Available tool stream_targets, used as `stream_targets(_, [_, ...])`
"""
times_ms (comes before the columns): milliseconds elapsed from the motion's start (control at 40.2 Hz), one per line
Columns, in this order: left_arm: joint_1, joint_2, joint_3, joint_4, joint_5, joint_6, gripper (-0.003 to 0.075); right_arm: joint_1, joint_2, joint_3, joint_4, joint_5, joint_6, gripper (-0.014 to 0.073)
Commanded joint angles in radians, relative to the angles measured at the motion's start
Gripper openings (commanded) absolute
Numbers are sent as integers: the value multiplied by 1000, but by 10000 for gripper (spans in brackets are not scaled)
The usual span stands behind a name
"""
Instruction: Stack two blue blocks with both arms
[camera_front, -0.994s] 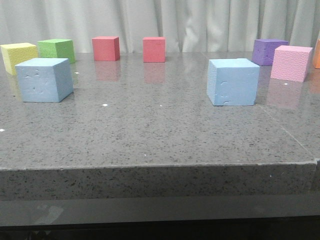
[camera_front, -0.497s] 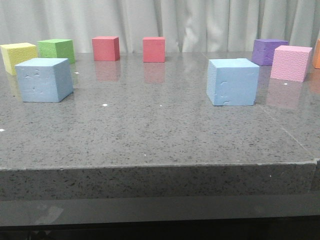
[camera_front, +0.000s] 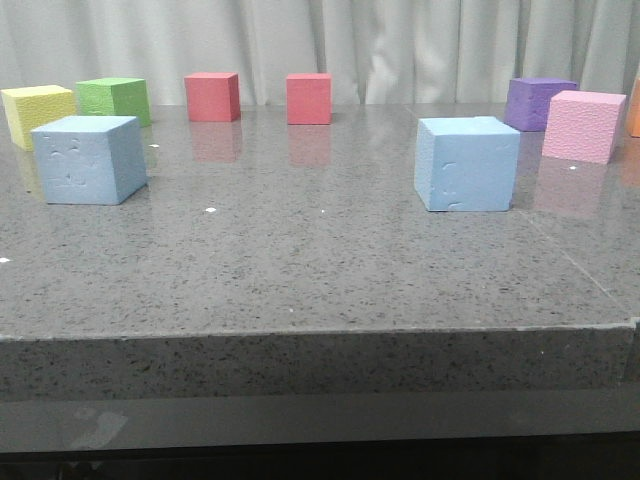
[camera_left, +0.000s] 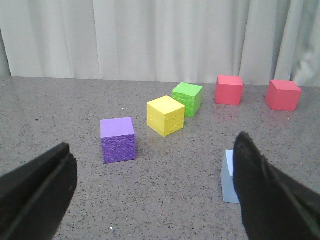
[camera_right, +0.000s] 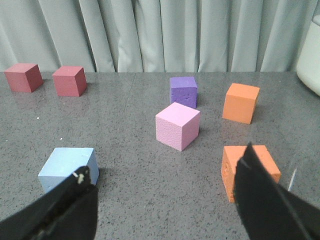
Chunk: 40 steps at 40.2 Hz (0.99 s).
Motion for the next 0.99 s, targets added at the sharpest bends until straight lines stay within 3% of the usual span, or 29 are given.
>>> stream_targets(0, [0, 17, -31, 3, -76, -7, 618, -4, 70, -95, 16, 31, 0, 595])
stream_targets(224, [0, 17, -31, 3, -76, -7, 618, 3, 319, -316, 139, 321, -32, 594])
stream_targets(373, [0, 17, -31, 3, -76, -7, 618, 44, 479, -432, 280, 433, -166, 594])
stream_targets(547, [0, 17, -31, 3, -76, -7, 618, 131, 689, -562, 300, 523, -160, 593])
stream_targets(671, [0, 17, -31, 3, -76, -7, 618, 201, 832, -641, 242, 536, -88, 593])
stream_targets(820, [0, 17, -31, 3, -76, -7, 618, 274, 987, -745, 39, 543, 134, 593])
stream_targets(969, [0, 17, -31, 3, -76, -7, 618, 298, 1111, -833, -9, 550, 243, 593])
